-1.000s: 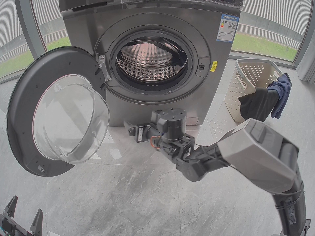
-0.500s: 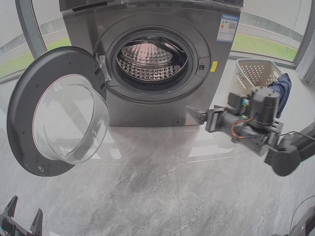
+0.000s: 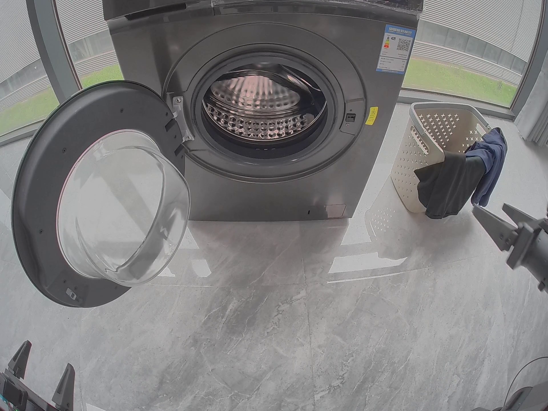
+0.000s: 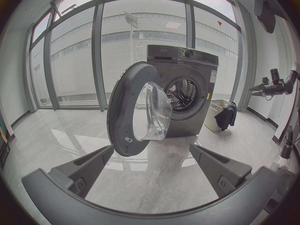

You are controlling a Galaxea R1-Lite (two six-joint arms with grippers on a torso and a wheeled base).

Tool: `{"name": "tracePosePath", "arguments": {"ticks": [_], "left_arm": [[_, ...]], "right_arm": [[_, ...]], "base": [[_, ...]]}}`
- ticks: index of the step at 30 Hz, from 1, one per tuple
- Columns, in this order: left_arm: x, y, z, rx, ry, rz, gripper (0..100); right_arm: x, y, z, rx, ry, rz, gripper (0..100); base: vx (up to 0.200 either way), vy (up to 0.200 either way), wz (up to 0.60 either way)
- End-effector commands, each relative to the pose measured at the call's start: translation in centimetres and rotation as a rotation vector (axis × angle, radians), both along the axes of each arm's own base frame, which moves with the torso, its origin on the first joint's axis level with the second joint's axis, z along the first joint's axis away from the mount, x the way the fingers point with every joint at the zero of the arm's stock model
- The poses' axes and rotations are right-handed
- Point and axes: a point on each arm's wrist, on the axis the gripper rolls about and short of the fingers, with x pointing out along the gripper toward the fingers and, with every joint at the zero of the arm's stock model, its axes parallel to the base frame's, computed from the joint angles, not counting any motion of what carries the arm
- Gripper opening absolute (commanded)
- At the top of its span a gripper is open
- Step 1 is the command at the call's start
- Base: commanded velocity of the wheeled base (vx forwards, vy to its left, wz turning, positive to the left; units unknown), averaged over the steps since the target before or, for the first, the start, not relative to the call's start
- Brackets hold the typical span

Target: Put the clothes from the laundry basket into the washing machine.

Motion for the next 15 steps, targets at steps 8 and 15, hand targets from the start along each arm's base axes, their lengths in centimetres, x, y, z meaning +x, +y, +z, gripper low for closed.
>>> {"name": "tracePosePath", "arguments": {"ticks": [8,15], "left_arm": [[0.0,0.0,-0.5,-0.001,0.002,-0.001,100],[0.0,0.0,-0.5,0.0,0.002,0.0,100]], "right_arm": [[-14.7,-5.0,-12.8,-0.046,-0.011,-0.254,100],[-15.1,-4.8,-13.0,-0.072,-0.048,-0.288,100]], "base": [[0.0,0.0,0.0],[0.0,0.0,0.0]]}}
